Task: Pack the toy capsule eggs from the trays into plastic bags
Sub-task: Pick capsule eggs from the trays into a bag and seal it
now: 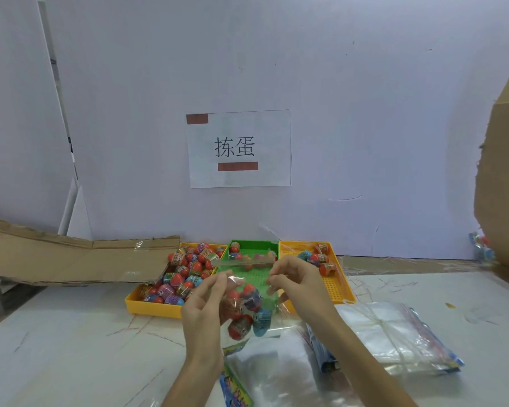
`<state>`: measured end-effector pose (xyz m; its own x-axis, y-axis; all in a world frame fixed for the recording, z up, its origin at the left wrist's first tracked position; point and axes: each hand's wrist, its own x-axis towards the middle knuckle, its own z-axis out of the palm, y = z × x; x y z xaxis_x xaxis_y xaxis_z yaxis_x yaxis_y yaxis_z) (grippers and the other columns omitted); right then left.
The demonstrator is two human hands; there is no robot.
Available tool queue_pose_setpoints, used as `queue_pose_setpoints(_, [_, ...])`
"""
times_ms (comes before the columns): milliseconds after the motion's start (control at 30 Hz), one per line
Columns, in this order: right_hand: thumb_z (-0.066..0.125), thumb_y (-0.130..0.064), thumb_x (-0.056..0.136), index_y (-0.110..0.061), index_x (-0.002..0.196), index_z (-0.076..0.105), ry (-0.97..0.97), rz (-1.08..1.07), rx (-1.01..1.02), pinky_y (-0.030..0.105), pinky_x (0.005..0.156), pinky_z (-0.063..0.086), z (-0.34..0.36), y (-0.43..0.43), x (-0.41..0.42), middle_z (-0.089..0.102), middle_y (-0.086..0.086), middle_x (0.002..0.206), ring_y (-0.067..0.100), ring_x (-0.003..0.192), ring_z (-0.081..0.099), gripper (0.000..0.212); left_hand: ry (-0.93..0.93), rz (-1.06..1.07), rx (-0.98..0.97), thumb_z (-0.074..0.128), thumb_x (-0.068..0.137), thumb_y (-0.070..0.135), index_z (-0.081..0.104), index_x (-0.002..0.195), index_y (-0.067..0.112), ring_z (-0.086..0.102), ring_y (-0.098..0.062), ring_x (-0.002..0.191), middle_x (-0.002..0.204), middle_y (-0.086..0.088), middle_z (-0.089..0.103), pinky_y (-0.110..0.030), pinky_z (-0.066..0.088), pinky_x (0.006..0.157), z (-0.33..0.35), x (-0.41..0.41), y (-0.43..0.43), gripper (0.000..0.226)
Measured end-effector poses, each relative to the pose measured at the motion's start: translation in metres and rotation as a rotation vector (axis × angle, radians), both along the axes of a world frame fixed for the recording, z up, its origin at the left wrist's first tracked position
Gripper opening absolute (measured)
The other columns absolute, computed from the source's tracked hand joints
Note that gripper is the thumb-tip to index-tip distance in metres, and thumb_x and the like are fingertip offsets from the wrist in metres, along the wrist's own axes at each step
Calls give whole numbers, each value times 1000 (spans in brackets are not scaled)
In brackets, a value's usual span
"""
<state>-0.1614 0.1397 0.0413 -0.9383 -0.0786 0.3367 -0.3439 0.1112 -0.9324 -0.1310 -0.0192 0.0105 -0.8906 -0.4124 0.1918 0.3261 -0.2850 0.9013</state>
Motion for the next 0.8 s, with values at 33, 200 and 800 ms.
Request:
queue_pose_setpoints(33, [66, 3, 88, -12, 80, 65, -7, 18, -21, 31, 64, 55, 1, 0, 0, 72, 5, 78, 20, 71, 71, 17, 7, 1, -2, 64, 95, 27, 81, 92, 34, 76, -17, 84, 94, -3, 79, -29, 58, 63, 0, 0, 0, 18])
queue_pose_setpoints(200, [65, 4, 86, -10, 79, 67, 26, 120, -161, 33, 66, 54, 10, 5, 7, 71, 10, 77, 22, 72, 66, 15, 95, -4, -140, 56, 102, 15, 79, 90, 31, 75, -27, 82, 90, -8, 78, -22, 57, 60, 14, 11, 0, 31])
queue_pose_setpoints(800, [72, 6, 83, -22, 91, 62, 284, -325, -70, 27, 63, 53, 27, 49, 3, 68, 1, 81, 19, 71, 67, 30, 153, -235, -268, 62, 99, 13, 72, 98, 6, 76, -32, 82, 87, -12, 79, -34, 58, 67, 61, -39, 39, 12])
